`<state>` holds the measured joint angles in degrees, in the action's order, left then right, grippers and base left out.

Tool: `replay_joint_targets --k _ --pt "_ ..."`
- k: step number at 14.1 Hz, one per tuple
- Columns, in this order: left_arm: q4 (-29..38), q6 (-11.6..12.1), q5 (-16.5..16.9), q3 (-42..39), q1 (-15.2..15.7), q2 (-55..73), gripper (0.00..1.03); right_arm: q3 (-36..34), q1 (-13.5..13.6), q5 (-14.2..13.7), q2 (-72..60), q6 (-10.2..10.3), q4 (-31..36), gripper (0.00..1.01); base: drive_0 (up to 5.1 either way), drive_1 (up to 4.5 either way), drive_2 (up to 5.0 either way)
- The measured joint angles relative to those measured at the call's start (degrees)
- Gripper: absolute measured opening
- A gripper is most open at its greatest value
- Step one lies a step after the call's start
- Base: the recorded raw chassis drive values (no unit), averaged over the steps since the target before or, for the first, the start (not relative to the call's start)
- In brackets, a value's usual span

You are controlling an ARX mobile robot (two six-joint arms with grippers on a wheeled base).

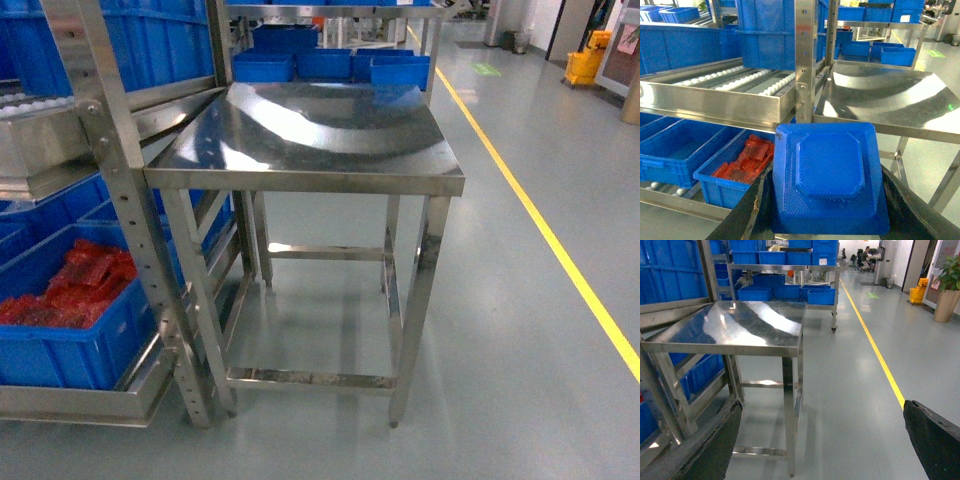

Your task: Pick blue part to blue bin on bottom shelf

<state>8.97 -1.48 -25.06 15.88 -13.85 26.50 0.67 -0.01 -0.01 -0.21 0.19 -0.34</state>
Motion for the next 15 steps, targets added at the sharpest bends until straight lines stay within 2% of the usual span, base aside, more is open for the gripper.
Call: replay_joint_targets --k 8,11,15 --pt "0.15 0.00 0.02 0.00 0.00 0.17 0.44 0.00 0.00 0.00 -0.09 0.00 -0.20 0.98 0.0 4.19 -4.2" --pt "-0.02 0.00 0.02 -0.04 0.00 0.33 0.44 0.00 0.00 0.00 0.04 0.00 0.50 0.98 0.0 0.00 0.0" --pt "0.09 0.00 0.17 -0.04 -0.15 0.09 0.44 0.00 0.00 -0.02 0.02 -0.02 0.04 0.98 -4.7 2.62 2.6"
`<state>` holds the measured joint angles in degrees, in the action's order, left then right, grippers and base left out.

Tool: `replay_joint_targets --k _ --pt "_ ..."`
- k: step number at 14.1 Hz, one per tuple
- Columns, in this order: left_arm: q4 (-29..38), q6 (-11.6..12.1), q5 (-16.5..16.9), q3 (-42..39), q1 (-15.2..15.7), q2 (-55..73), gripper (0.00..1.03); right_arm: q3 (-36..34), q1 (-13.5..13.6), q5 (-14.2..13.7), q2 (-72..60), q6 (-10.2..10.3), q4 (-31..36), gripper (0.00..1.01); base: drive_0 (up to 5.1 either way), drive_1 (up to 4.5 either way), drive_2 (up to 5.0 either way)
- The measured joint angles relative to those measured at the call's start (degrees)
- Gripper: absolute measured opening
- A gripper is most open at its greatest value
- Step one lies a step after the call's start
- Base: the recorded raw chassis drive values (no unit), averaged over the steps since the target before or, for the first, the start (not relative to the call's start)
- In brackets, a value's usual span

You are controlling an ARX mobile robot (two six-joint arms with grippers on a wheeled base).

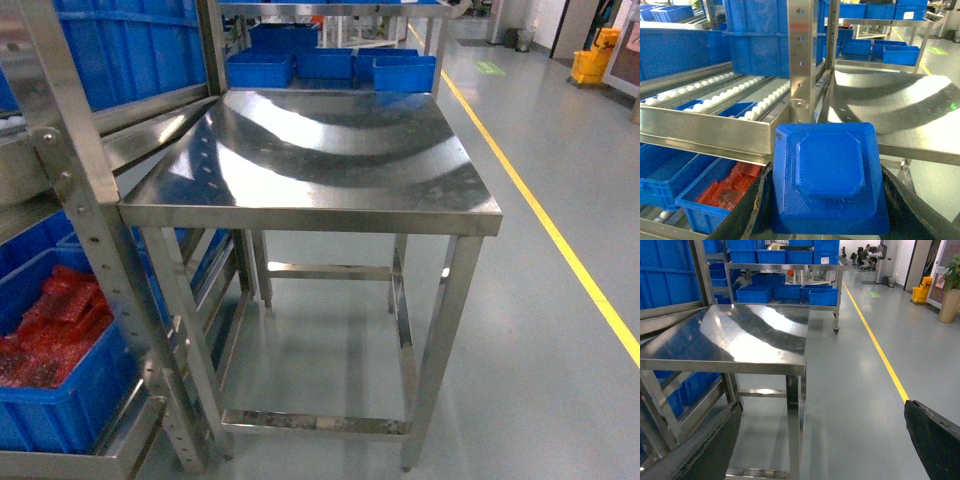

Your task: Pick blue part to blue bin on bottom shelf

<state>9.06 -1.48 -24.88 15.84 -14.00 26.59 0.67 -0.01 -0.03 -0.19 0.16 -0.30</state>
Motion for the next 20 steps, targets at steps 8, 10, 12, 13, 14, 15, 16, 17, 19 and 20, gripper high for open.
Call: replay_joint_targets --k 8,10,12,13,14,15,16,17,19,20 --pt "-0.02 0.00 0.00 0.00 0.00 -0.02 0.44 0.00 0.00 0.00 -0.02 0.02 -0.07 0.98 -4.9 2.46 2.5" --pt "0.00 0.00 0.00 0.00 0.07 -0.02 0.44 0.00 0.00 0.00 -0.02 0.02 -0.02 0.98 -4.9 2.48 2.5" --pt "0.02 0.00 -0.02 0.00 0.07 -0.04 0.44 0.00 0.00 0.02 0.00 0.02 0.07 0.98 -4.9 2.53 2.5" --pt "0.09 -0.02 -0.02 0.00 0.07 -0.07 0.44 0.00 0.00 0.02 -0.07 0.02 0.07 0.98 -5.0 2.38 2.4" --pt "-0.04 0.00 -0.13 0.00 0.07 -0.07 0.44 0.00 0.00 0.02 0.00 0.02 0.15 0.98 -5.0 2.38 2.4" --pt "0.00 0.00 -0.13 0.00 0.07 -0.07 0.44 0.00 0.00 0.02 -0.09 0.00 -0.15 0.98 -5.1 2.29 2.3" --pt "-0.04 0.00 -0.11 0.00 0.11 -0.07 0.44 0.00 0.00 0.02 0.00 0.02 0.13 0.98 -5.0 2.40 2.4" --pt "-0.04 0.00 -0.07 0.00 0.07 -0.09 0.44 0.00 0.00 0.02 -0.04 0.00 -0.17 0.98 -5.0 2.40 2.4" --pt "-0.02 0.00 -0.15 0.00 0.07 -0.07 0.44 0.00 0.00 0.00 -0.02 0.02 -0.04 0.98 -5.0 2.38 2.4" --pt "0.00 0.00 -0.15 0.00 0.07 -0.07 0.44 0.00 0.00 0.02 -0.04 0.02 0.07 0.98 -5.0 2.38 2.4"
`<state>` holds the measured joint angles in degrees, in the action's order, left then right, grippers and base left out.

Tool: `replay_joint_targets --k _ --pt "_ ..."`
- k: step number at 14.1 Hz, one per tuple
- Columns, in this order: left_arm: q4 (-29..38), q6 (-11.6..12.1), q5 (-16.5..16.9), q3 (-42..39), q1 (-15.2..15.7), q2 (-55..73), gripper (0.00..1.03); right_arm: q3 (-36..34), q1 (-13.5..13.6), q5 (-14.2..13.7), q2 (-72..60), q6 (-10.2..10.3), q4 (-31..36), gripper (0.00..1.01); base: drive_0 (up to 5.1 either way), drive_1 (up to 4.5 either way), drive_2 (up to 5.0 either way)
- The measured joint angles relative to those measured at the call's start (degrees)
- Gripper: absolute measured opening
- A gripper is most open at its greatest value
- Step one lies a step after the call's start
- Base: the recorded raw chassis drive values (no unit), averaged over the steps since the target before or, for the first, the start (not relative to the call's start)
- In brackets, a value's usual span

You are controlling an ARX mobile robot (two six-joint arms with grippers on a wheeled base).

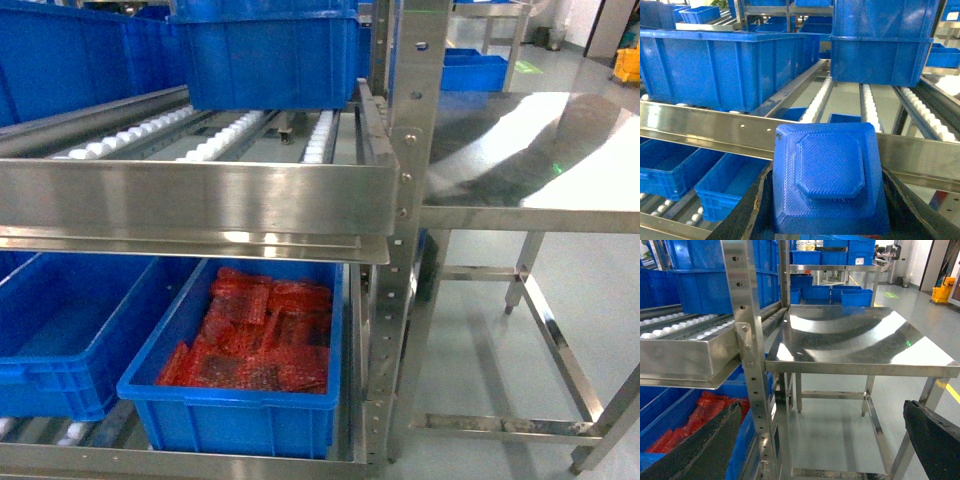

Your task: Pick blue part to blue bin on bottom shelf

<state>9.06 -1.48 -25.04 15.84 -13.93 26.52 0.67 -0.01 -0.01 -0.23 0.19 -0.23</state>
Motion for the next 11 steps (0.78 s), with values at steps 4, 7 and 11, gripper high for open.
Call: replay_joint_targets --k 4,7,11 --pt "0.02 0.00 0.00 0.00 0.00 0.00 0.44 0.00 0.00 -0.02 -0.02 0.00 -0.15 0.98 -5.0 2.41 2.4" --pt "0.02 0.00 0.00 0.00 0.00 0.00 0.44 0.00 0.00 -0.02 0.00 0.00 -0.11 0.98 -4.9 2.47 2.5" --pt "-0.04 0.00 -0.02 0.00 0.00 -0.02 0.44 0.00 0.00 -0.02 0.02 0.00 -0.15 0.98 -5.0 2.39 2.4"
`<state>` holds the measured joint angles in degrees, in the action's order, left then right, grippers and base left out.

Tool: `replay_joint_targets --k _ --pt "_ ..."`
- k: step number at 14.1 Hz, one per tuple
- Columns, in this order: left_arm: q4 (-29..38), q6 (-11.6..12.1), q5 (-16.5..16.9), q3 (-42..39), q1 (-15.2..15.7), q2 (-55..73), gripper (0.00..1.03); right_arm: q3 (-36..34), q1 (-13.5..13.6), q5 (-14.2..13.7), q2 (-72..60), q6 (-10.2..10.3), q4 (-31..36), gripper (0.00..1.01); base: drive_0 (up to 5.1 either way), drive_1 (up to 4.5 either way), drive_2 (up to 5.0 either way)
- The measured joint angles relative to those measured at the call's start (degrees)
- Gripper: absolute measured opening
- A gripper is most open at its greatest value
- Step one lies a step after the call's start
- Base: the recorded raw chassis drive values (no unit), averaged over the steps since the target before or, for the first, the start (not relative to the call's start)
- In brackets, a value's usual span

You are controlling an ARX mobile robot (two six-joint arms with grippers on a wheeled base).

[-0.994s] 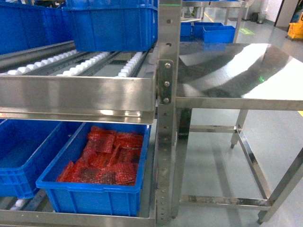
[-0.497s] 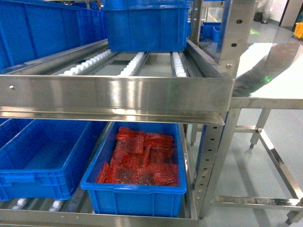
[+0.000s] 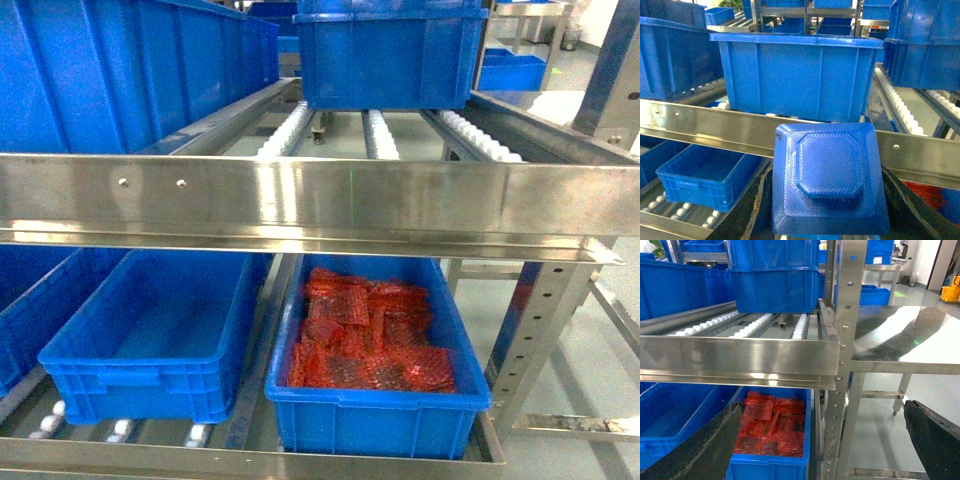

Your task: Pick blue part to blue bin on bottom shelf

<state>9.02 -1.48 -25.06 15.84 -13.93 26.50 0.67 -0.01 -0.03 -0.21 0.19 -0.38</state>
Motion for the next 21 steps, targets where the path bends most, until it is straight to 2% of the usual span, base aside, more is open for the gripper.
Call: replay_joint_targets --k 3,21 --pt "0.02 0.00 0.02 0.00 0.00 0.02 0.44 0.00 0.00 0.00 0.00 0.00 0.04 0.98 -5.0 2.43 2.4" --pt "0.07 -0.02 -0.02 0.00 0.07 -0.02 0.44 0.00 0.00 0.09 -0.02 0.00 0.20 0.98 0.0 0.00 0.0"
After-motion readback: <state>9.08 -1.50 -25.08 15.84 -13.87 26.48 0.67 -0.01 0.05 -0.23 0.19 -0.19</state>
